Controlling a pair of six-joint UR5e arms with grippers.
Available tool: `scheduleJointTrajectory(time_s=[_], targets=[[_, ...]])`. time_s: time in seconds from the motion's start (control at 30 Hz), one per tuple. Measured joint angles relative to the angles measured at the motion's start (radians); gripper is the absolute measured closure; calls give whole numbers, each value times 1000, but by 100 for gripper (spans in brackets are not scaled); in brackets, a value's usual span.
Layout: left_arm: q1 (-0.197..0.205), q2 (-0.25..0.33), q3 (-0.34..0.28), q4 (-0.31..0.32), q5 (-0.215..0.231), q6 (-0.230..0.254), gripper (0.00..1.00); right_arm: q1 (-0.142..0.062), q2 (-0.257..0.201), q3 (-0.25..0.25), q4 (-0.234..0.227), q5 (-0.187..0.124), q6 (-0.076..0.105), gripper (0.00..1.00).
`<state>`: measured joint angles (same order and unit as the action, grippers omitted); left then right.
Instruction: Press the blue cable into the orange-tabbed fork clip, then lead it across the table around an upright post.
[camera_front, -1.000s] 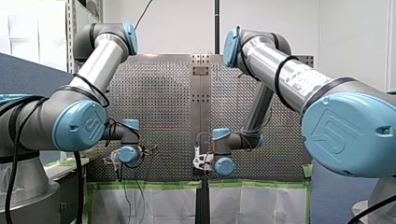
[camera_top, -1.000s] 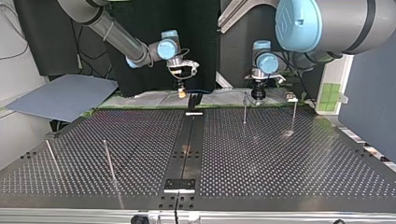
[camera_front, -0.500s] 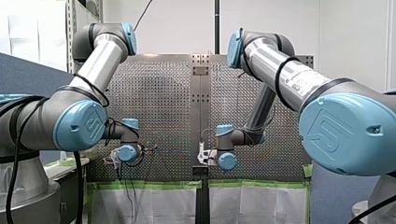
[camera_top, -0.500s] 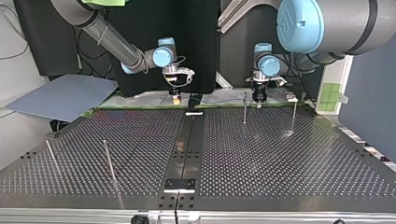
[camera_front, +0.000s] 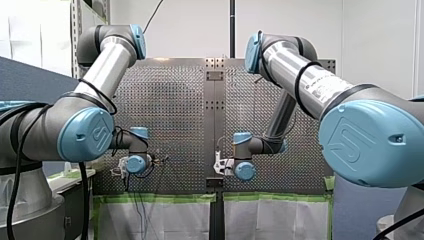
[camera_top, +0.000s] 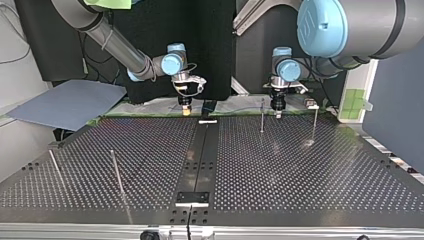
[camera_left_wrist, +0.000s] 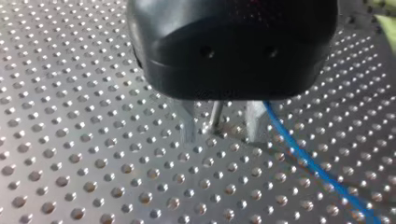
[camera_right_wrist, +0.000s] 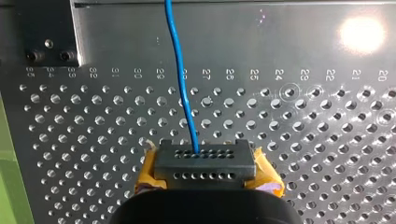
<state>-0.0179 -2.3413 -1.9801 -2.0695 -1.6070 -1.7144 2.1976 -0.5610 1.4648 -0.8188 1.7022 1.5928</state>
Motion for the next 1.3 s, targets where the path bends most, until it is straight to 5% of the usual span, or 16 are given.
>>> scheduleJointTrajectory(time_s=[0.47, 0.7, 1.3], targets=[[3, 1, -10, -122, -74, 97, 0, -3, 1, 0, 6, -2, -2, 100], [3, 1, -41, -173, -16, 93, 0, -3, 1, 0, 8, -2, -5, 100], [18, 2, -122, -126, 79, 88, 0, -3, 2, 0, 15, -2, -10, 100]])
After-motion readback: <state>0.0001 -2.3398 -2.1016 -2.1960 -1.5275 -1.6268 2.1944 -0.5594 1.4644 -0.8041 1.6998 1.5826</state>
